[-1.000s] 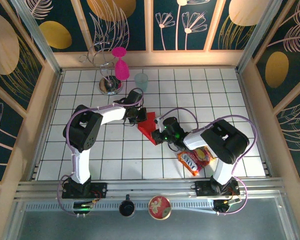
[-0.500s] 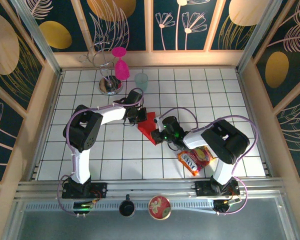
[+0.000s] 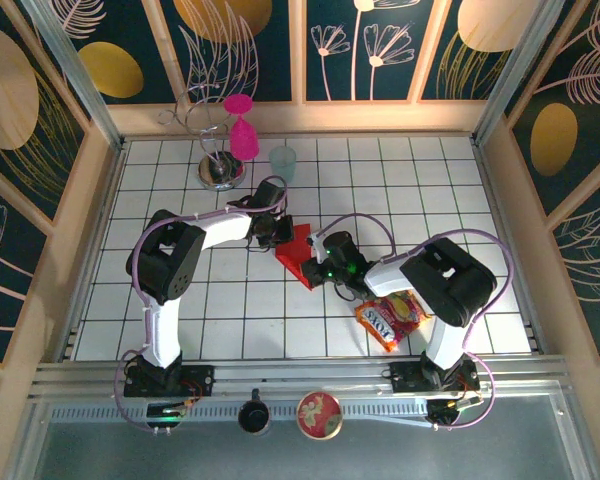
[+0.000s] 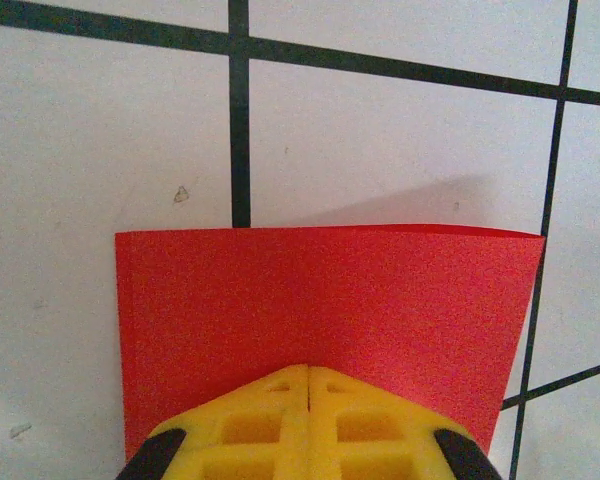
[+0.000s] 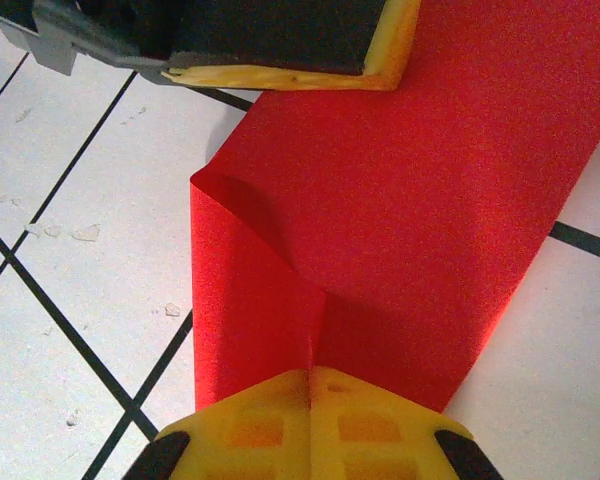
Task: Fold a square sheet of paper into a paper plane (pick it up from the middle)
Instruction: Third fold the triangle at the center of the table.
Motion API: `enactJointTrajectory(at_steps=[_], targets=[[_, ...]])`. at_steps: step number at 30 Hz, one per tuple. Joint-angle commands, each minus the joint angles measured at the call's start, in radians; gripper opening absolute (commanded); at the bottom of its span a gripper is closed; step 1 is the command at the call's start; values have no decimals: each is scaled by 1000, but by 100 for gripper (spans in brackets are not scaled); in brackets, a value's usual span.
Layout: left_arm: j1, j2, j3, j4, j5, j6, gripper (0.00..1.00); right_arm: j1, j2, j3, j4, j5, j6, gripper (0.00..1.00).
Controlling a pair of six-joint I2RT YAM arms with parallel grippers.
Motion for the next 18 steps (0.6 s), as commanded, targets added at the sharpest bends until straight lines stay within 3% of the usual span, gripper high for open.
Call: enactJointTrajectory(at_steps=[1,9,18], targets=[[4,31,-4,-50,7,6,3,-7,28,22,-32,8,10,0],[4,-26,19,-45,9,-12,4,-7,36,28,-62,7,14,0],[3,-209,-77,20,-7,-140,20,-12,43,40,-81,-1,28,0]])
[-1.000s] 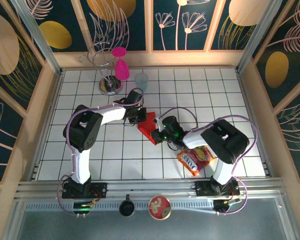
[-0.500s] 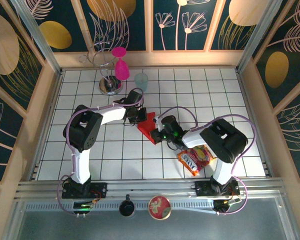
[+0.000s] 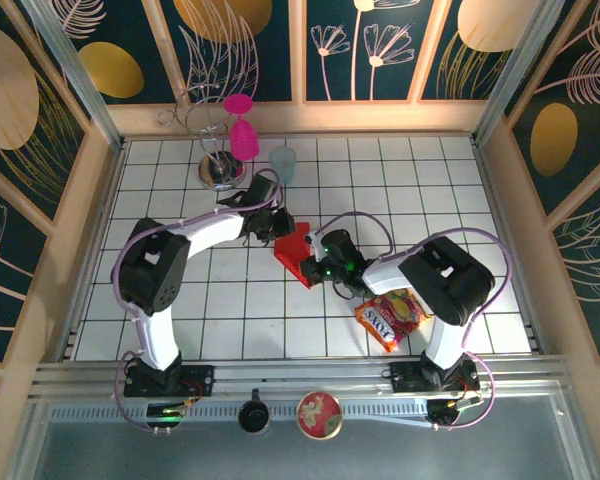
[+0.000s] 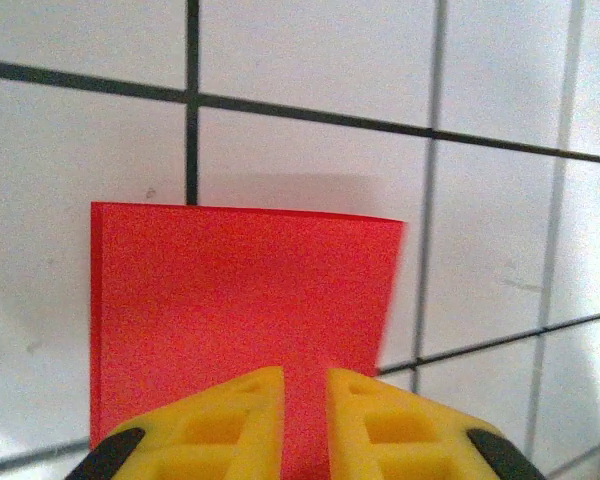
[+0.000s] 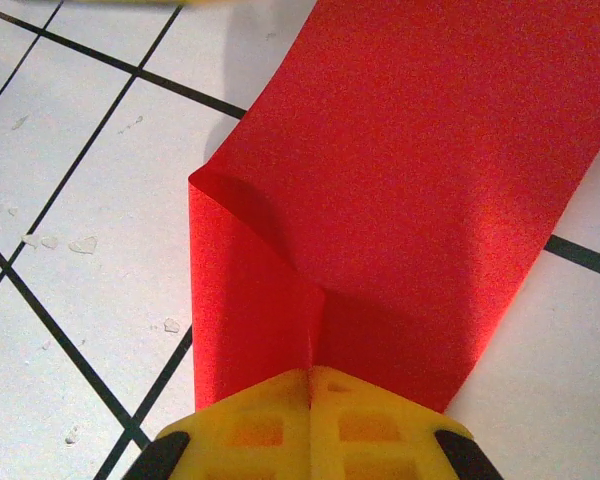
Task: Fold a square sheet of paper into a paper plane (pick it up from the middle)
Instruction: Third fold the triangle at the center of the table.
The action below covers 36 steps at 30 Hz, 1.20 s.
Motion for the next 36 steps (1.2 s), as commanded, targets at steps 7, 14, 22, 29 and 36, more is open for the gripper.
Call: enactJointTrajectory(at_steps=[7,14,22,29,36], targets=[[-31,-152,-164,36,-10,-176,18,-15,42,22,-71,-1,27,0],[-72,-169,-237,109,23,-264,11,-18,44,19,-65,-5,29,0],[-88,-112,-237,98,18,-275,8,-20,44,16,-65,-3,22,0],[-88,-90,-237,76,-1,-274,7,-22,50,21,-67,-6,21,0],[-87,-71,-237,67,-10,-265,6,-23,56,20,-69,-6,21,0]])
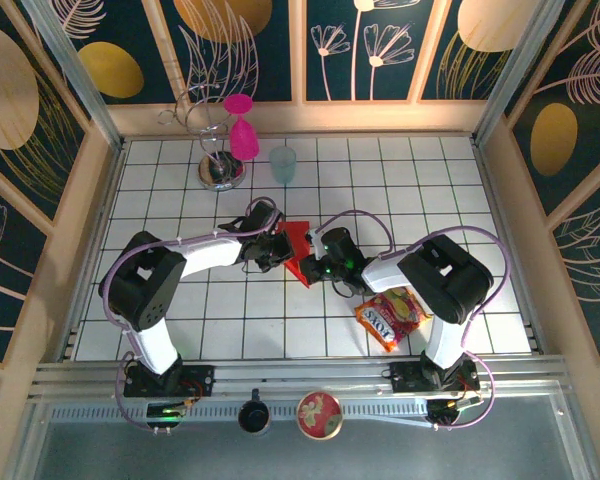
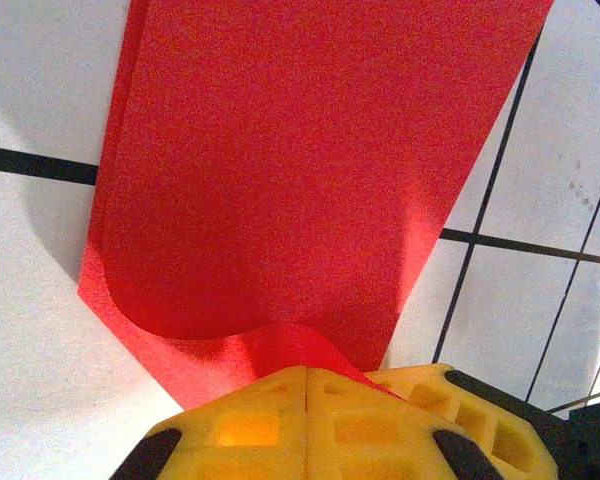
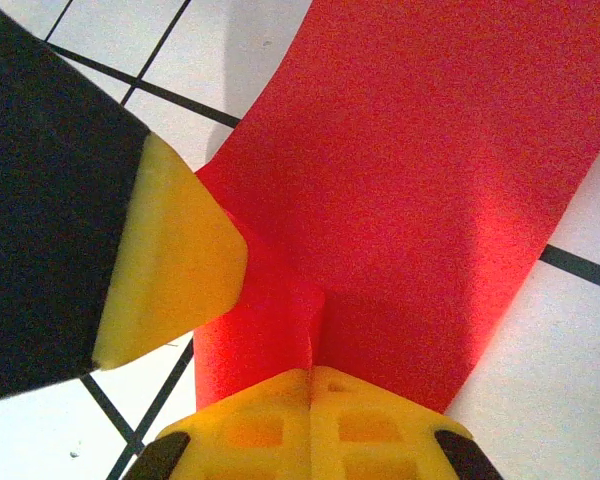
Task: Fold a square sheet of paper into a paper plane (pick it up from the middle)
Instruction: Third fold the triangle at the center of the table.
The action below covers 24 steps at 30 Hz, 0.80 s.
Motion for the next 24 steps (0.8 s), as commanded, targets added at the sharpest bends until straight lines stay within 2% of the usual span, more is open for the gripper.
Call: enactJointTrajectory(at_steps=[1,24], targets=[[-5,19,-5,-27,-22,-8,6,-12,43,6,-65,17,6,0],[-4,52,-37,-27,-33,5,5,-12,49,10,-73,12,15,0]])
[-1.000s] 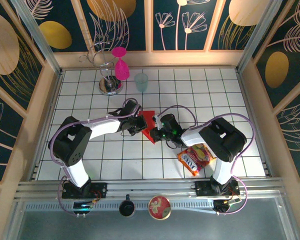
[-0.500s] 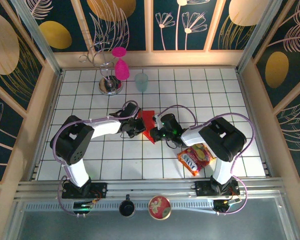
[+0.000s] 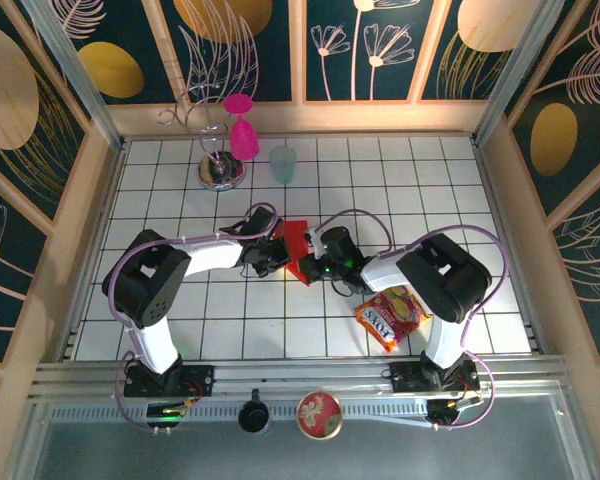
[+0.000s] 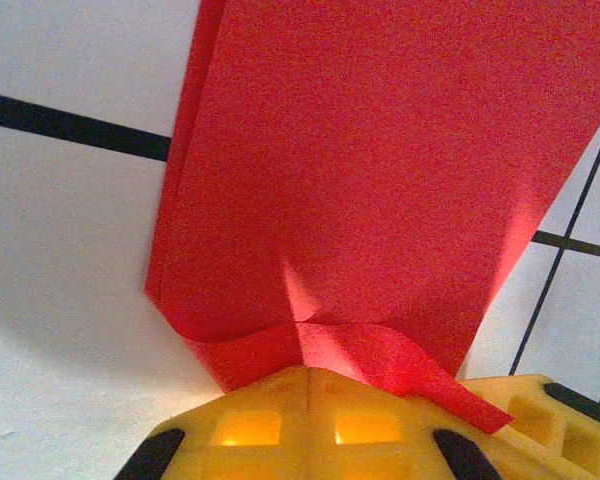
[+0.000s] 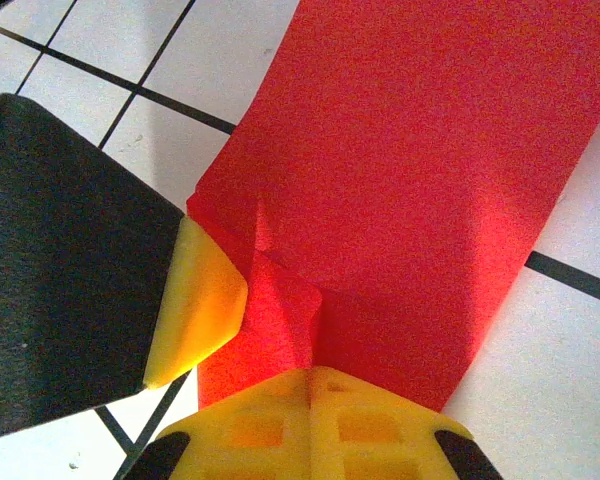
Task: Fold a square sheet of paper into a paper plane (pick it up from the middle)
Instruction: Third fold the triangle at the center of the table.
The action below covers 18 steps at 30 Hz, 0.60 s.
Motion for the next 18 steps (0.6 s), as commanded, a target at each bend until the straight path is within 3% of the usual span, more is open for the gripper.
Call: enactJointTrajectory(at_steps=[1,5,13,18], targets=[[-5,28,-5,-34,-18,7,5,-11,36,0,-76,16,17,0],[-4,32,-9,-48,-30,7,5,-15,8,12,-96,21,35,1],[-5,39,-15,-40,-40,8,4,-80,-153,19,-173,24,151,36],[-4,35,-15,-31,-37,7,4,-127,-207,59,-304,-6,212,39]])
